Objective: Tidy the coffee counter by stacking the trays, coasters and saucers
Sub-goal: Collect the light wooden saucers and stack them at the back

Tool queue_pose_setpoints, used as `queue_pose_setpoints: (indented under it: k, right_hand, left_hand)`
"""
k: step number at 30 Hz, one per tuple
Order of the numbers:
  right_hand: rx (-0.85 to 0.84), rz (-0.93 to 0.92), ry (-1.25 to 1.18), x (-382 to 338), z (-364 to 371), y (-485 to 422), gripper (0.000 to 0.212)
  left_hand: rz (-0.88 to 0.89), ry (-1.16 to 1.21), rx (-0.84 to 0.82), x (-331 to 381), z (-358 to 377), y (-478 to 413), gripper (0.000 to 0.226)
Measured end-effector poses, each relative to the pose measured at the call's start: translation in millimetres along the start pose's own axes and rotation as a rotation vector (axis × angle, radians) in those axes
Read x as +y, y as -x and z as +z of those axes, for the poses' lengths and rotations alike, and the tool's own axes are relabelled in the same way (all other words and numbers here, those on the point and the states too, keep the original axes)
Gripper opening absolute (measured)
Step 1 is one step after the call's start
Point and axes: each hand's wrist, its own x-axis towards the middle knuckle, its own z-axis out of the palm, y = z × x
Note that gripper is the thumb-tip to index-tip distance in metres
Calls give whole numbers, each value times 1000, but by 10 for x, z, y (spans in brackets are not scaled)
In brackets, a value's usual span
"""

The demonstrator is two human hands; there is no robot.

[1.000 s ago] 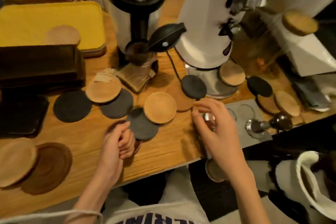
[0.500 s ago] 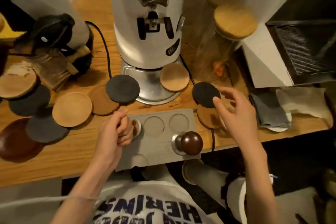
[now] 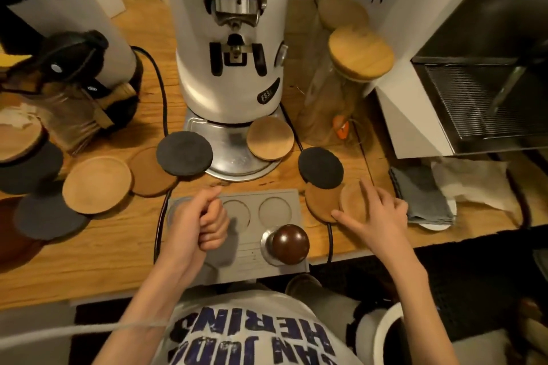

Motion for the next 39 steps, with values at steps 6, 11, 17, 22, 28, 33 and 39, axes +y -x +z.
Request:
queue_pose_setpoints:
  k: [6, 11, 17, 22, 28, 33, 39]
  right_hand:
    - [11, 14, -43, -39, 83, -5, 94]
    - [171, -16, -106, -21, 32, 62, 89]
    - [268, -111, -284, -181, -140, 251, 85]
    - [244, -259, -494, -614, -425, 541, 82]
    - [21, -549, -490, -1209, -374, 917, 85]
    - [-61, -734, -422, -1492, -264, 1043, 90]
    - [-82, -806, -403, -1619, -200, 1066, 92]
  left_hand:
    - [7, -54, 41, -46, -23, 30, 52]
    - [20, -71, 56, -36, 36, 58, 52]
    - [6, -72, 65, -54, 52, 93, 54]
    - [21, -24, 38, -14, 97, 128, 55]
    - [-4, 40, -27, 77, 276, 215, 43]
    - [-66, 187, -66, 134, 282, 368, 56]
    - [-3, 226, -76, 254, 263, 390, 52]
